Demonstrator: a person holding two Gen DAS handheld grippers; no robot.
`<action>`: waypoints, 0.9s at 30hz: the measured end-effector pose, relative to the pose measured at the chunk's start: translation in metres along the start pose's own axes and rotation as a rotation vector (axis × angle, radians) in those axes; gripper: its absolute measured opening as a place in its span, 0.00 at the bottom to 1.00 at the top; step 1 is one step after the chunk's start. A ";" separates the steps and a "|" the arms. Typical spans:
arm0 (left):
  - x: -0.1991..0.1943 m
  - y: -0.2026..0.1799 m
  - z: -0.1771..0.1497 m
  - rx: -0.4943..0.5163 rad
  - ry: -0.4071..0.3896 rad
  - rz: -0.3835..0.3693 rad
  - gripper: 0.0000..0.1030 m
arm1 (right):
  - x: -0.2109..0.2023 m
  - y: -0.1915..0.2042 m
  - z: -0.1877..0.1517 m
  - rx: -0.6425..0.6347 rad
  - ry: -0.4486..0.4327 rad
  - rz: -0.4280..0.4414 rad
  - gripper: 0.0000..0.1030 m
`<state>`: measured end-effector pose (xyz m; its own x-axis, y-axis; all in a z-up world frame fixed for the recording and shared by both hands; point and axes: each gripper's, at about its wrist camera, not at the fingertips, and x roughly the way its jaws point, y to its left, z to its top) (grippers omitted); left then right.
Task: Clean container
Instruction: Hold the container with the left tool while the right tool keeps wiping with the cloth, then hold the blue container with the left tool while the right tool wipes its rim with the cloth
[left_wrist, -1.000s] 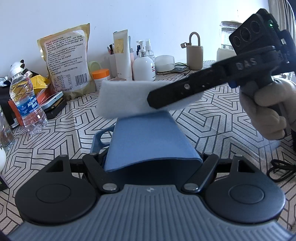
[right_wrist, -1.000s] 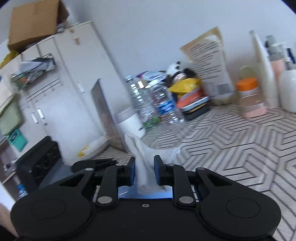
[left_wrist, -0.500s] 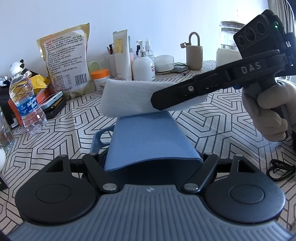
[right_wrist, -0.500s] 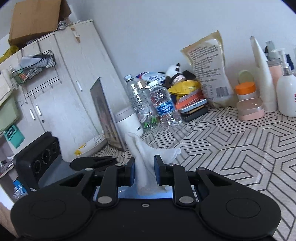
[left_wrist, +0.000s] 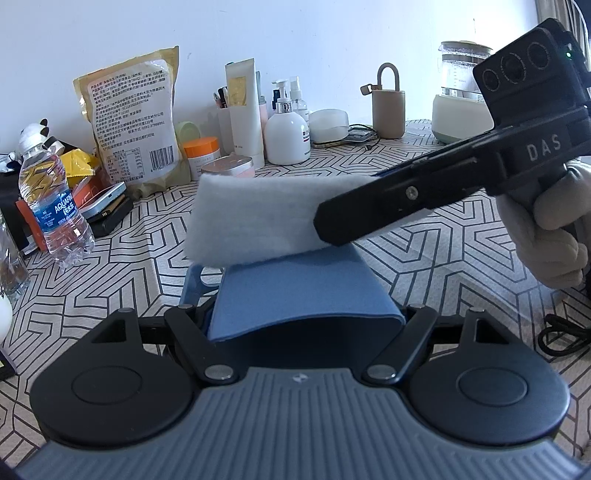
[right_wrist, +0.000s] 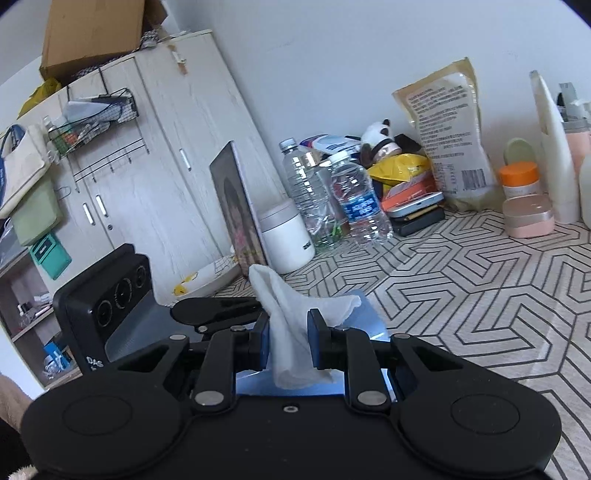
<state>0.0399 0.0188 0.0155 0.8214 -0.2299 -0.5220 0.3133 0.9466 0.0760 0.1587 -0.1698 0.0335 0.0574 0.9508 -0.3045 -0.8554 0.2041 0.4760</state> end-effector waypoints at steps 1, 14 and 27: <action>0.000 0.000 0.000 -0.001 0.000 0.000 0.76 | -0.001 -0.002 0.000 0.009 -0.003 -0.006 0.22; 0.000 0.000 0.000 0.000 0.000 -0.001 0.76 | -0.004 -0.001 -0.003 0.027 -0.012 -0.020 0.22; 0.001 0.001 -0.001 -0.003 0.001 0.001 0.76 | -0.007 -0.003 -0.001 0.006 -0.036 -0.120 0.23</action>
<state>0.0403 0.0197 0.0145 0.8213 -0.2292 -0.5225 0.3114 0.9474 0.0739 0.1601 -0.1768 0.0336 0.1772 0.9272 -0.3300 -0.8381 0.3180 0.4433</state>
